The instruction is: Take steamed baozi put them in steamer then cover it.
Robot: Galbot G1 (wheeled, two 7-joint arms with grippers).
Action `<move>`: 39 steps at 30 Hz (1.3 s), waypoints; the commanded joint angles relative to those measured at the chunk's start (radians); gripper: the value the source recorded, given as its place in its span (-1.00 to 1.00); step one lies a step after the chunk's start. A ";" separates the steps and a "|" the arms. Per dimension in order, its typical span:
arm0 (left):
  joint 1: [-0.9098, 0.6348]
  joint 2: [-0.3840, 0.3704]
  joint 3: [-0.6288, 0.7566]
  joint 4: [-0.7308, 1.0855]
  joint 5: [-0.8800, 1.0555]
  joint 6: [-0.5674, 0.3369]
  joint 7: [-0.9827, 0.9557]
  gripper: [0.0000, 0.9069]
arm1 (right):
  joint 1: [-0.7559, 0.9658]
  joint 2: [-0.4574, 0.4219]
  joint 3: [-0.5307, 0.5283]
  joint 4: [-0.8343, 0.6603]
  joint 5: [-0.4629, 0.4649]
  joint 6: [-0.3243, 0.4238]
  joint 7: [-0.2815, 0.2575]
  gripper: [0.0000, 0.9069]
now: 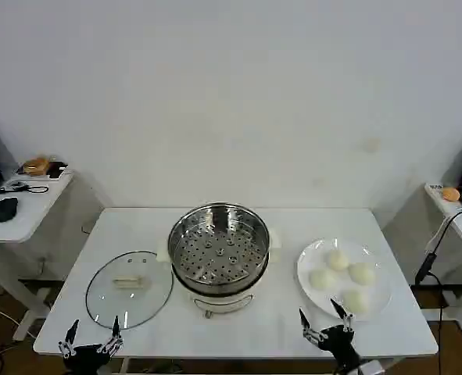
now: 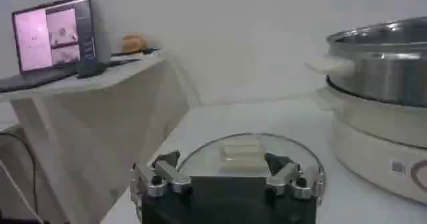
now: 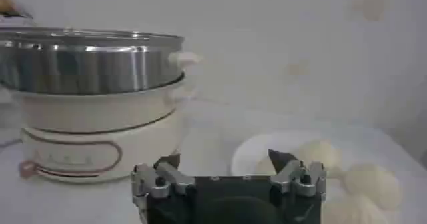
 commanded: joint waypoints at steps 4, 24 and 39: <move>0.000 -0.003 -0.036 -0.087 0.066 0.126 0.045 1.00 | 0.165 -0.165 0.099 -0.013 -0.059 -0.175 -0.008 1.00; 0.000 -0.009 -0.014 -0.123 0.136 0.126 0.099 1.00 | 0.776 -0.730 -0.186 -0.392 -0.506 -0.249 -0.780 1.00; -0.033 -0.009 -0.015 -0.150 0.147 0.154 0.109 1.00 | 1.529 -0.668 -1.022 -0.699 -0.450 -0.109 -0.996 1.00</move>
